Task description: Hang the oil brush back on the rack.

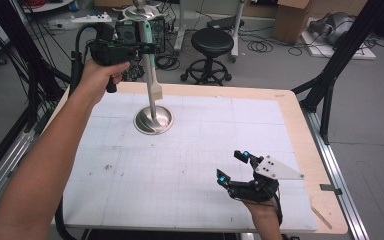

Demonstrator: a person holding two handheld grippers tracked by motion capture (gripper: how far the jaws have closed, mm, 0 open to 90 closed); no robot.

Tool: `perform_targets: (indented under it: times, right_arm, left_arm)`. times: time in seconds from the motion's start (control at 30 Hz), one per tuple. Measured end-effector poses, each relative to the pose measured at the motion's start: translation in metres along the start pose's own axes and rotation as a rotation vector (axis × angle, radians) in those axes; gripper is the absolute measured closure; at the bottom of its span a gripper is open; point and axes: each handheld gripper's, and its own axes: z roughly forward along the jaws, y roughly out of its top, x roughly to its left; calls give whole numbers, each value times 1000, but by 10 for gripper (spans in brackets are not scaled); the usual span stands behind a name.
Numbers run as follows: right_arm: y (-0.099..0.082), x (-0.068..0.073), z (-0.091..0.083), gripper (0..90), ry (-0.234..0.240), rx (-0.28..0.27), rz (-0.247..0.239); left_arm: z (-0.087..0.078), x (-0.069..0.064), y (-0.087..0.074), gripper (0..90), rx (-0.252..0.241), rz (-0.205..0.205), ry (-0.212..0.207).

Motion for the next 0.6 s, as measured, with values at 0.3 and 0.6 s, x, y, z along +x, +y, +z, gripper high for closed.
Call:
perform_targets:
  times: [0.3, 0.6]
  right_arm:
    - [0, -1, -5, 175, -12, -3, 5]
    - [0, -5, -16, 175, -48, -13, 11]
  left_arm:
    - [1, -10, -5, 588, 2, 13, 58]
    - [-27, -23, -21, 365, -53, 78, 143]
